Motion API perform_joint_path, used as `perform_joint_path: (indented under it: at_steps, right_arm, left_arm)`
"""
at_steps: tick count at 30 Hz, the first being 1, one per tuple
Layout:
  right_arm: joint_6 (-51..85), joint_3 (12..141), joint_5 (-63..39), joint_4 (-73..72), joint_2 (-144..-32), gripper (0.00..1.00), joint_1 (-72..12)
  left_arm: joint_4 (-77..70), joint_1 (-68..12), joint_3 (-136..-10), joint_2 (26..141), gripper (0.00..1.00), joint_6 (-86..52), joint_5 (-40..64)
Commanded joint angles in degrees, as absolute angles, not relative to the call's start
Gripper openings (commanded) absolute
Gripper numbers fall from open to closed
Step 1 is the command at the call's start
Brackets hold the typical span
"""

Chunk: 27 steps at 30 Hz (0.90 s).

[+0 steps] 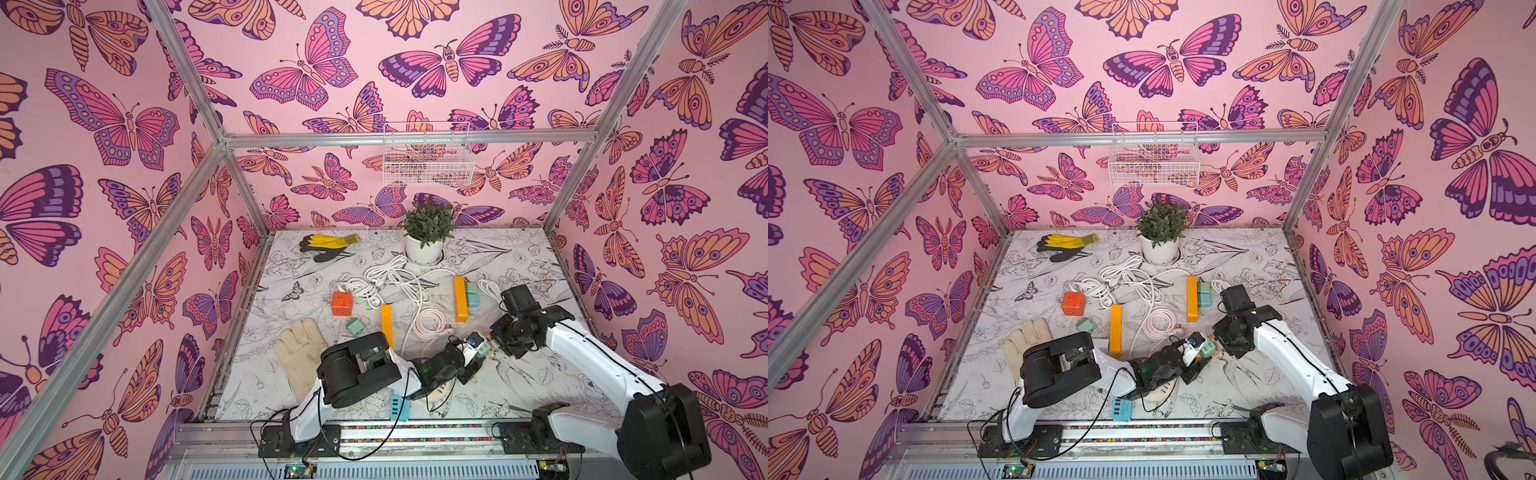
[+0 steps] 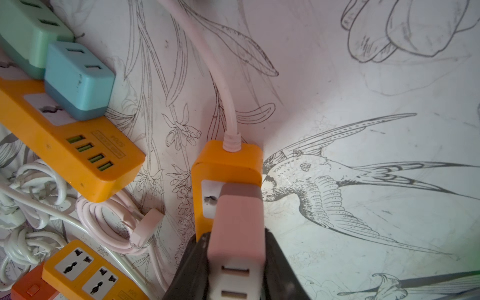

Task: Pull the plug off the socket
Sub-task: Remove the plug from the socket.

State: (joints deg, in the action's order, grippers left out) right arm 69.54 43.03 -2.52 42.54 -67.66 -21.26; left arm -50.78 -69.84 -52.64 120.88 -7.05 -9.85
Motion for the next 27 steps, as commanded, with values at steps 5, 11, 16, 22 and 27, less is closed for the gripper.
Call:
perform_joint_path:
  at_steps: [5, 11, 16, 22, 27]
  right_arm:
    - [69.9, 50.6, -5.9, 45.0, -70.1, 0.22, -26.7]
    - [62.2, 57.2, -5.3, 53.4, -75.7, 0.22, -19.0]
    - [62.9, 50.0, -6.5, 51.5, -68.5, 0.22, -17.1]
    - [61.7, 48.7, -2.0, 54.8, -60.2, 0.22, -17.8]
    - [59.2, 47.8, 1.6, 55.2, -53.9, 0.22, -17.6]
  left_arm:
    - [-37.6, -69.5, -50.7, 126.5, 0.49, -8.3, -8.1]
    - [-37.6, -69.5, -50.6, 126.6, 0.49, -8.4, -8.3]
    - [-37.8, -69.5, -50.4, 126.5, 0.49, -8.4, -8.5]
    - [-36.9, -69.5, -51.0, 125.6, 0.54, -7.7, -7.1]
    - [-30.8, -69.5, -52.5, 120.2, 0.73, -6.9, -6.3]
